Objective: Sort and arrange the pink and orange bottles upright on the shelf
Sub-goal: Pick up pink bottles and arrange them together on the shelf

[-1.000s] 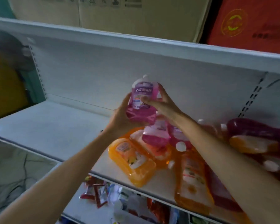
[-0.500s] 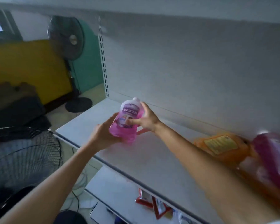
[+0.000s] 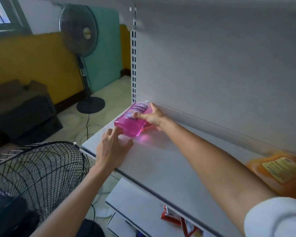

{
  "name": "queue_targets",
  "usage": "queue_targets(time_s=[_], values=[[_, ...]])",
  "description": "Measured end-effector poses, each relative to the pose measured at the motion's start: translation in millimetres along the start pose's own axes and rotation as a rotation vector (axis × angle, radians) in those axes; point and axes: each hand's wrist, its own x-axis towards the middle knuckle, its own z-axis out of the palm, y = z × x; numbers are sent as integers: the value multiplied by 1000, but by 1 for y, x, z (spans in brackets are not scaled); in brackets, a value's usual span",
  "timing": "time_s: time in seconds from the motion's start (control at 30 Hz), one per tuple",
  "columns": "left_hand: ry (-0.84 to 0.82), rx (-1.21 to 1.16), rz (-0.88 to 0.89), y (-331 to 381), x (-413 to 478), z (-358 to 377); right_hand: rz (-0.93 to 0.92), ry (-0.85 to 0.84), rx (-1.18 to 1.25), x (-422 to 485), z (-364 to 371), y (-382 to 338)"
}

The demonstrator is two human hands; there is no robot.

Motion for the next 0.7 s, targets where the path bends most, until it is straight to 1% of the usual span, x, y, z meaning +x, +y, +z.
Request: queue_targets(time_s=[0.1,0.13,0.17,0.3,0.37,0.43,0.57,0.7], values=[[-26,125,226,1,-9,6,2,72,-420,-3,-9,-1],[-50,119,284,3,-11,7,-8,81,-492,-8,-13,-1],[-69,91,325,5,-13,7,-31,96,-513,-16,-18,-2],[-123,-6,499,28,-22,11,-123,208,-400,-50,-41,1],[-162,-49,564,53,-24,18,-169,278,-416,-71,-67,1],[-183,-113,589,87,-29,29,-194,356,-427,-97,-105,2],[-318,-276,641,176,-50,59,-157,545,-439,-162,-198,15],[-522,-306,741,266,-91,89,12,709,-557,-241,-289,54]])
